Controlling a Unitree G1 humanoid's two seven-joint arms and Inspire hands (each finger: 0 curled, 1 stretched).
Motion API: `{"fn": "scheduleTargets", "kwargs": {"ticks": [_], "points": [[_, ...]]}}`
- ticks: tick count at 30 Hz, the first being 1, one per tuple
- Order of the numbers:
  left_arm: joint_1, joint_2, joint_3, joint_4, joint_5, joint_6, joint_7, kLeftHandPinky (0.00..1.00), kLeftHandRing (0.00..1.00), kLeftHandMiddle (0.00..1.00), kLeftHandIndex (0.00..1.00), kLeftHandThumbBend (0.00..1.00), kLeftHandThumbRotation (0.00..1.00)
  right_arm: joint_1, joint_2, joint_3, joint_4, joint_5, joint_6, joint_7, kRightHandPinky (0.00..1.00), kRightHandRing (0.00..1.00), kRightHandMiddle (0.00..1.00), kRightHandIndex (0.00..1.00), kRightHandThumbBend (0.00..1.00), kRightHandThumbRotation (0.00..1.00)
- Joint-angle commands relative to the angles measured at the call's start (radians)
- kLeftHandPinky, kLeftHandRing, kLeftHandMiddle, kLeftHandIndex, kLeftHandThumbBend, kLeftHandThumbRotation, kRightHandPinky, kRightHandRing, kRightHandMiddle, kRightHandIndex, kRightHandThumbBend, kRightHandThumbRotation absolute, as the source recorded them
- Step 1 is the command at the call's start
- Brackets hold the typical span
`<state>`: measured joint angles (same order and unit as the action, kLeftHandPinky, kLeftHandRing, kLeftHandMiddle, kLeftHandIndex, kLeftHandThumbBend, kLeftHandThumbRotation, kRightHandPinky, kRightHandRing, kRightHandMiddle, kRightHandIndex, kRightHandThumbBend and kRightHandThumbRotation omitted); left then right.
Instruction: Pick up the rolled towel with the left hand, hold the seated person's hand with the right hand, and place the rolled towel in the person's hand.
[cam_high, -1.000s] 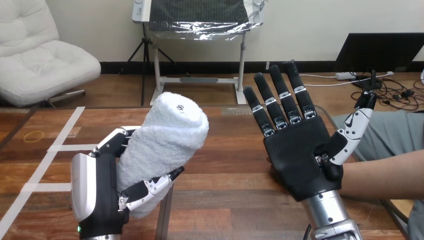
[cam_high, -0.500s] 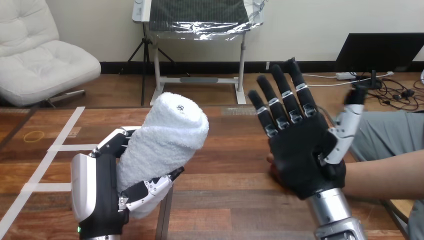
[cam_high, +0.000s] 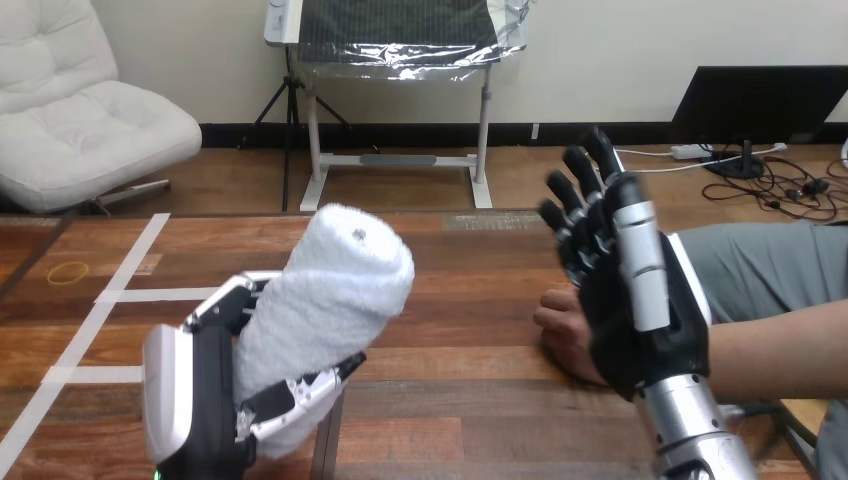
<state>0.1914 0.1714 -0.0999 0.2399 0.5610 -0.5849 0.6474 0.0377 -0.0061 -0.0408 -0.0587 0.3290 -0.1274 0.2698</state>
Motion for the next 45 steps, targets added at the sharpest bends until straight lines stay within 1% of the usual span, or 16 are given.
{"fn": "scheduleTargets", "kwargs": {"ticks": [1,3,4,5,7,9,10,12,13,17,21,22,27,32,38,45], "points": [[-0.098,-0.002,0.014,-0.045,0.006,-0.039,0.014,0.41,0.45,0.5,0.54,0.62,0.0,-0.027,-0.184,0.012,-0.097,-0.522,-0.112,-0.174,1.0,1.0,1.0,1.0,0.52,0.25],[-0.098,-0.002,0.013,-0.044,0.003,-0.041,0.011,0.42,0.45,0.5,0.54,0.62,0.0,-0.026,-0.204,0.01,-0.104,-0.567,-0.112,-0.191,1.0,1.0,1.0,1.0,0.54,0.21],[-0.098,-0.004,0.013,-0.045,0.001,-0.04,0.008,0.42,0.45,0.5,0.54,0.62,0.0,-0.024,-0.225,0.007,-0.111,-0.61,-0.109,-0.204,1.0,1.0,1.0,1.0,0.54,0.19],[-0.098,-0.005,0.012,-0.046,0.0,-0.04,0.007,0.42,0.45,0.5,0.54,0.62,0.0,-0.022,-0.238,0.006,-0.116,-0.637,-0.107,-0.213,1.0,1.0,1.0,1.0,0.56,0.16],[-0.098,-0.006,0.011,-0.047,-0.003,-0.039,0.003,0.42,0.45,0.5,0.54,0.62,0.0,-0.021,-0.265,0.003,-0.126,-0.686,-0.099,-0.226,0.99,1.0,1.0,1.0,0.58,0.13],[-0.097,-0.006,0.01,-0.049,-0.004,-0.038,-0.002,0.42,0.45,0.5,0.54,0.62,0.01,-0.021,-0.284,0.0,-0.133,-0.716,-0.092,-0.232,1.0,1.0,1.0,1.0,0.6,0.1],[-0.098,-0.005,0.01,-0.048,-0.005,-0.04,-0.003,0.42,0.45,0.5,0.54,0.62,0.01,-0.022,-0.302,-0.003,-0.139,-0.736,-0.084,-0.23,1.0,1.0,1.0,1.0,0.61,0.09],[-0.099,-0.006,0.009,-0.046,-0.006,-0.044,-0.003,0.42,0.45,0.5,0.54,0.62,0.01,-0.022,-0.321,-0.007,-0.145,-0.758,-0.077,-0.229,1.0,1.0,1.0,1.0,0.63,0.08],[-0.099,-0.006,0.009,-0.046,-0.003,-0.043,-0.003,0.42,0.45,0.5,0.54,0.62,0.01,-0.021,-0.34,-0.01,-0.155,-0.781,-0.064,-0.223,1.0,1.0,1.0,0.99,0.64,0.07],[-0.101,-0.008,0.008,-0.048,0.001,-0.039,-0.004,0.42,0.45,0.5,0.54,0.62,0.01,-0.021,-0.383,-0.019,-0.176,-0.844,-0.038,-0.212,0.99,1.0,1.0,0.98,0.67,0.06],[-0.104,-0.009,0.006,-0.047,0.001,-0.04,-0.007,0.42,0.45,0.5,0.54,0.62,0.01,-0.023,-0.423,-0.026,-0.185,-0.907,-0.031,-0.208,0.96,0.99,0.99,0.95,0.71,0.04],[-0.104,-0.009,0.005,-0.046,-0.001,-0.043,-0.008,0.42,0.45,0.5,0.54,0.62,0.01,-0.024,-0.439,-0.029,-0.192,-0.926,-0.018,-0.196,0.95,0.99,0.98,0.94,0.72,0.04],[-0.107,-0.012,0.003,-0.044,-0.008,-0.049,-0.013,0.43,0.45,0.5,0.53,0.62,0.0,-0.027,-0.471,-0.038,-0.212,-0.976,0.021,-0.164,0.89,0.96,0.95,0.91,0.79,0.02],[-0.111,-0.011,-0.001,-0.042,-0.005,-0.057,-0.016,0.43,0.45,0.5,0.53,0.62,0.0,-0.033,-0.503,-0.038,-0.244,-1.016,0.089,-0.101,0.86,0.94,0.92,0.88,0.86,0.0],[-0.115,-0.013,-0.003,-0.04,0.0,-0.062,-0.014,0.43,0.45,0.5,0.53,0.62,0.0,-0.043,-0.543,-0.031,-0.274,-1.055,0.156,-0.028,0.85,0.93,0.91,0.87,0.89,0.0],[-0.118,-0.014,-0.005,-0.03,0.005,-0.075,-0.011,0.41,0.44,0.49,0.53,0.62,0.02,-0.054,-0.582,-0.024,-0.281,-1.078,0.187,0.018,0.84,0.91,0.89,0.85,0.92,0.0]]}}
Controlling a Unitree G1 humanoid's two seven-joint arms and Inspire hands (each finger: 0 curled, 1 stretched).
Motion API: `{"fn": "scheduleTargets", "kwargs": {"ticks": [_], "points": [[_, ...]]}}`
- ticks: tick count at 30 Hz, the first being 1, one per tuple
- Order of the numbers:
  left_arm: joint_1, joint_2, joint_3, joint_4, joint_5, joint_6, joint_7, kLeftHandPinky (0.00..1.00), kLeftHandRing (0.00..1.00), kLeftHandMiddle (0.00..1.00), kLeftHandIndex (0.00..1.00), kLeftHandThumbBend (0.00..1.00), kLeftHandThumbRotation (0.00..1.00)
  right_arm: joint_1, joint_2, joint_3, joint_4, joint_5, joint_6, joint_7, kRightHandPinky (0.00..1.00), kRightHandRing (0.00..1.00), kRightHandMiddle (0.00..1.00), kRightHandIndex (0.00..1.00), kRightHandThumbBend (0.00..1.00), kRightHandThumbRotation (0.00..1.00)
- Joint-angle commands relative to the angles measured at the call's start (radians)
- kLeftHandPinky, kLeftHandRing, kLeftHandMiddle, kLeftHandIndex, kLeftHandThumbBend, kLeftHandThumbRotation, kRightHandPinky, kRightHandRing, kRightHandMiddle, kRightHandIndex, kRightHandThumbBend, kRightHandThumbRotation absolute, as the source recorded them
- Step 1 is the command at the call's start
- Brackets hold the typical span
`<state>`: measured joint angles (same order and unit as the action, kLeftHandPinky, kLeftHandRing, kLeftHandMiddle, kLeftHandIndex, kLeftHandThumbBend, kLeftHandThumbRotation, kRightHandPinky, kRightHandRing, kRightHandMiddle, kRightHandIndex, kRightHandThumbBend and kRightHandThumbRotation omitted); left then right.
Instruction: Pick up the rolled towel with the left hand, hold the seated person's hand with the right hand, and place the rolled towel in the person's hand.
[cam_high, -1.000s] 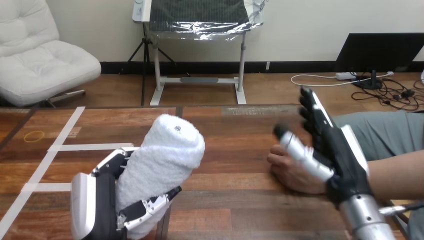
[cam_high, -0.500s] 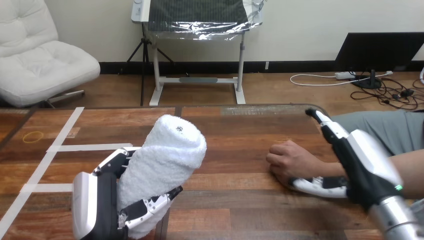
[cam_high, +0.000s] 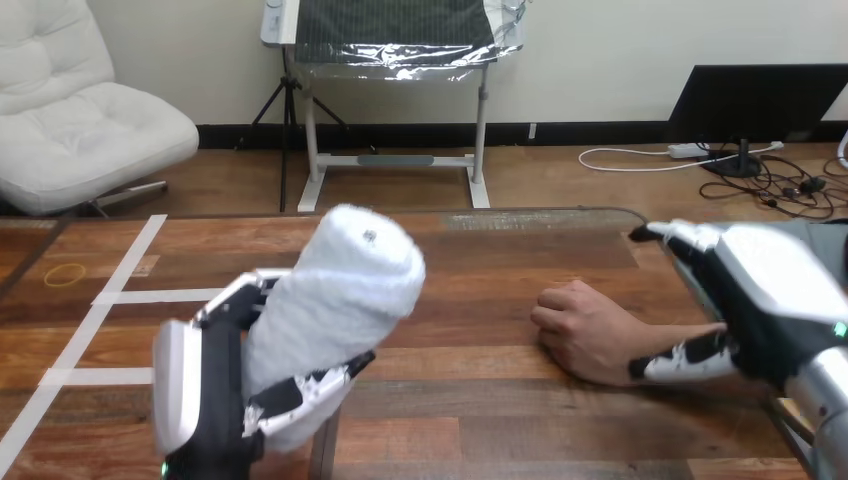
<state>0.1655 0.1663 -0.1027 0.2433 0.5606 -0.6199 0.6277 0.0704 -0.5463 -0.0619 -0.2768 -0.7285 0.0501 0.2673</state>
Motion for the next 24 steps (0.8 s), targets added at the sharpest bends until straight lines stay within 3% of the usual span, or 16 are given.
{"fn": "scheduleTargets", "kwargs": {"ticks": [1,9,24], "points": [[-0.093,-0.009,-0.001,-0.03,0.006,-0.042,0.009,0.41,0.44,0.49,0.53,0.62,0.02,-0.09,-0.048,-0.002,-0.06,-0.023,0.014,0.028,0.83,0.91,0.89,0.84,0.93,0.0],[-0.095,-0.009,0.002,-0.022,0.002,-0.059,0.002,0.42,0.44,0.49,0.53,0.62,0.03,-0.106,-0.085,0.004,-0.044,-0.043,0.028,0.063,0.82,0.89,0.88,0.83,0.94,0.0],[-0.089,-0.008,0.009,-0.027,0.002,-0.059,-0.007,0.4,0.43,0.49,0.53,0.61,0.05,-0.158,-0.141,0.039,-0.022,-0.101,0.09,0.179,0.85,0.91,0.9,0.85,0.93,0.0]]}}
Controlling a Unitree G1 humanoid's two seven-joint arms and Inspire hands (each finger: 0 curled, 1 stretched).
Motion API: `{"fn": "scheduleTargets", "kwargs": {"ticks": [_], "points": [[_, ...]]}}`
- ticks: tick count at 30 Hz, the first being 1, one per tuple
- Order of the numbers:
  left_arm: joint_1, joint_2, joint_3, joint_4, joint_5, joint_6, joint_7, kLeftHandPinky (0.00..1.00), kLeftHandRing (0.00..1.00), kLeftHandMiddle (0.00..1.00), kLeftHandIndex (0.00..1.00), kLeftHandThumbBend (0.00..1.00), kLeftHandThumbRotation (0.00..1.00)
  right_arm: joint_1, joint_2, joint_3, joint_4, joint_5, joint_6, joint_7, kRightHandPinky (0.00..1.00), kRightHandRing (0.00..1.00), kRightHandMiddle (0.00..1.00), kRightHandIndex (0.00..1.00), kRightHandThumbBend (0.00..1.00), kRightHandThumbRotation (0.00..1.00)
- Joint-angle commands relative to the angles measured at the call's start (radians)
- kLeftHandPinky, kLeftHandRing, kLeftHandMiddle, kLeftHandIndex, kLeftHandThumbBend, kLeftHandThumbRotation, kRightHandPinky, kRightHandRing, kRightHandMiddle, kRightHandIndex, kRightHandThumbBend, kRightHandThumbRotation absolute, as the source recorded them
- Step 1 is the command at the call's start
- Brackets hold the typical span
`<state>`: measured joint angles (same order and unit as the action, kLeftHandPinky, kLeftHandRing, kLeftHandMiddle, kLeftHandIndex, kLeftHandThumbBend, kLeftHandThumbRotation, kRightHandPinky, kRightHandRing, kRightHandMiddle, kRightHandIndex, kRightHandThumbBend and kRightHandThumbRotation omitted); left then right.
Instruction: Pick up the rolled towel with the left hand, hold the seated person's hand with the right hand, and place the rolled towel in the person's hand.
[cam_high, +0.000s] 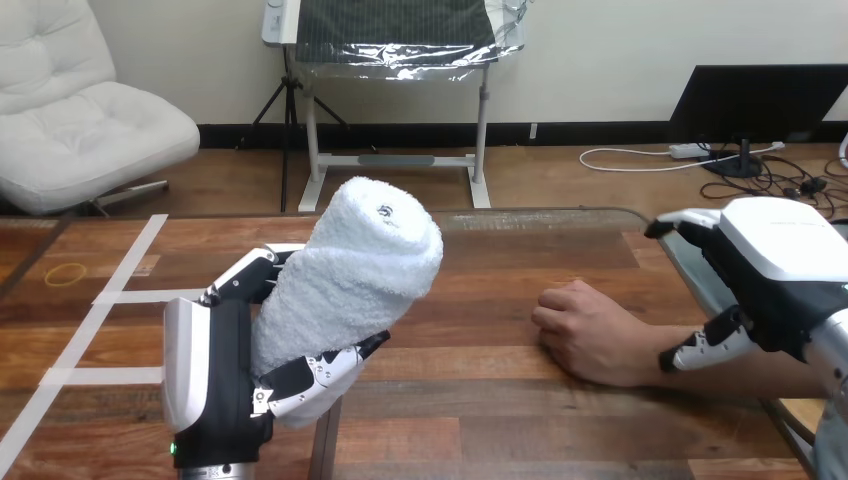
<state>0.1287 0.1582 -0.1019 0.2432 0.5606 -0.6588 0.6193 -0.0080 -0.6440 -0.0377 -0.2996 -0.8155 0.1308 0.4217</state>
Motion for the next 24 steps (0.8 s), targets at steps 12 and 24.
{"fn": "scheduleTargets", "kwargs": {"ticks": [12,24], "points": [[-0.051,0.005,0.011,-0.033,-0.002,-0.025,-0.01,0.4,0.43,0.49,0.54,0.61,0.07,-0.132,-0.076,0.051,0.045,-0.042,0.03,0.109,0.87,0.92,0.91,0.86,0.9,0.0],[-0.057,0.009,0.015,-0.035,-0.008,-0.033,-0.021,0.41,0.44,0.49,0.54,0.61,0.07,-0.204,-0.097,0.107,0.116,-0.084,0.061,0.2,0.9,0.94,0.92,0.88,0.85,0.01]]}}
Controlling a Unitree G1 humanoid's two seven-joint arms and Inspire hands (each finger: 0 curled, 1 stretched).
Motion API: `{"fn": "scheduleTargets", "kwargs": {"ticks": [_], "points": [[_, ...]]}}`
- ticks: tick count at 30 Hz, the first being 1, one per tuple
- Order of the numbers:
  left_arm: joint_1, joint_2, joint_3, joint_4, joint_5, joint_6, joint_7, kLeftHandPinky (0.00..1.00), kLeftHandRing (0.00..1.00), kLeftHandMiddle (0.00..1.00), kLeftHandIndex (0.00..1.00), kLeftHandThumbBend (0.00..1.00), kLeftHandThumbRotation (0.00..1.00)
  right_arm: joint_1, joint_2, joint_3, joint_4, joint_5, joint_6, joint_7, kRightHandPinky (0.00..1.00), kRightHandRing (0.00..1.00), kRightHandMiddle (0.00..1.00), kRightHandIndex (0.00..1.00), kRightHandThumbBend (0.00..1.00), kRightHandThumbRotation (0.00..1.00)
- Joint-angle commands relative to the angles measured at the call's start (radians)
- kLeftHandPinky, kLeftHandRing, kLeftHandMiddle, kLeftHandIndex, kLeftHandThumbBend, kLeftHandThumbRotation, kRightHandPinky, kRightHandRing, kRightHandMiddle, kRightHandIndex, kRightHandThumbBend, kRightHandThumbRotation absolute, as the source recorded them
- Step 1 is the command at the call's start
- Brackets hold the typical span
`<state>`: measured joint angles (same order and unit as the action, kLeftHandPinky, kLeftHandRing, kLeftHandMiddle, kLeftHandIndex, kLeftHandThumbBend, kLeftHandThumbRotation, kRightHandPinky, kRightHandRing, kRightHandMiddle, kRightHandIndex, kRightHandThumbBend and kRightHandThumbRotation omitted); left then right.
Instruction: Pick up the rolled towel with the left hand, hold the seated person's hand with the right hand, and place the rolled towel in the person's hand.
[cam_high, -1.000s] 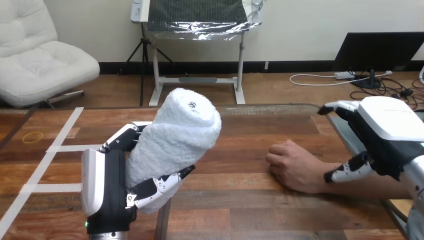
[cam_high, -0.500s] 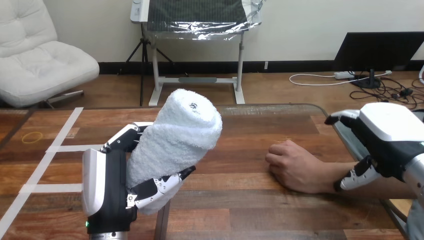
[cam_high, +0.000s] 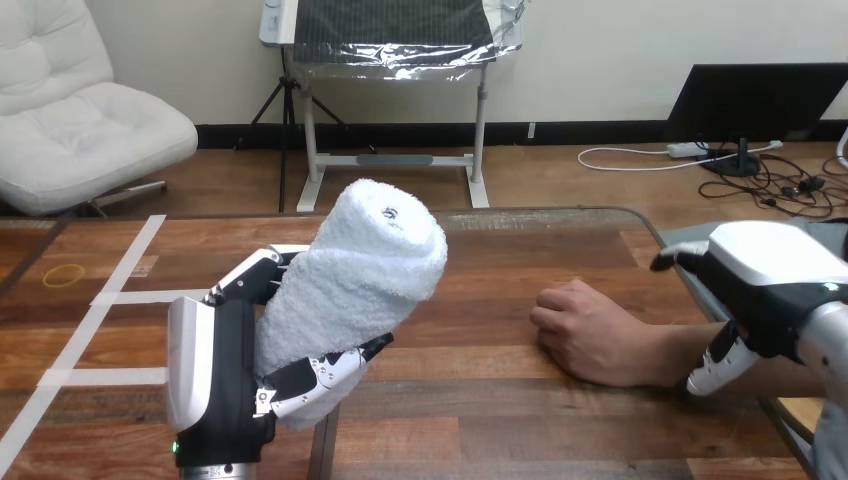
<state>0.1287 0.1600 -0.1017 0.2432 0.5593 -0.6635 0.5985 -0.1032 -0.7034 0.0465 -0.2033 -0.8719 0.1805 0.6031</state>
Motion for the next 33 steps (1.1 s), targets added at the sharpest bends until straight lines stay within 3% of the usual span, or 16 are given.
{"fn": "scheduleTargets", "kwargs": {"ticks": [1,12,33], "points": [[-0.058,0.008,0.016,-0.036,-0.004,-0.028,0.001,0.41,0.44,0.49,0.54,0.61,0.07,-0.117,-0.042,0.031,0.029,-0.035,0.014,0.031,0.9,0.94,0.93,0.88,0.85,0.01],[-0.059,0.011,0.021,-0.044,-0.001,-0.026,-0.002,0.42,0.45,0.5,0.54,0.62,0.07,-0.174,-0.045,0.081,0.118,-0.065,0.03,0.065,0.94,0.96,0.94,0.9,0.81,0.09],[-0.044,0.005,0.026,-0.068,-0.013,-0.022,-0.027,0.43,0.45,0.5,0.54,0.61,0.05,-0.25,-0.034,0.154,0.276,-0.074,0.046,0.065,0.98,0.98,0.97,0.92,0.75,0.16]]}}
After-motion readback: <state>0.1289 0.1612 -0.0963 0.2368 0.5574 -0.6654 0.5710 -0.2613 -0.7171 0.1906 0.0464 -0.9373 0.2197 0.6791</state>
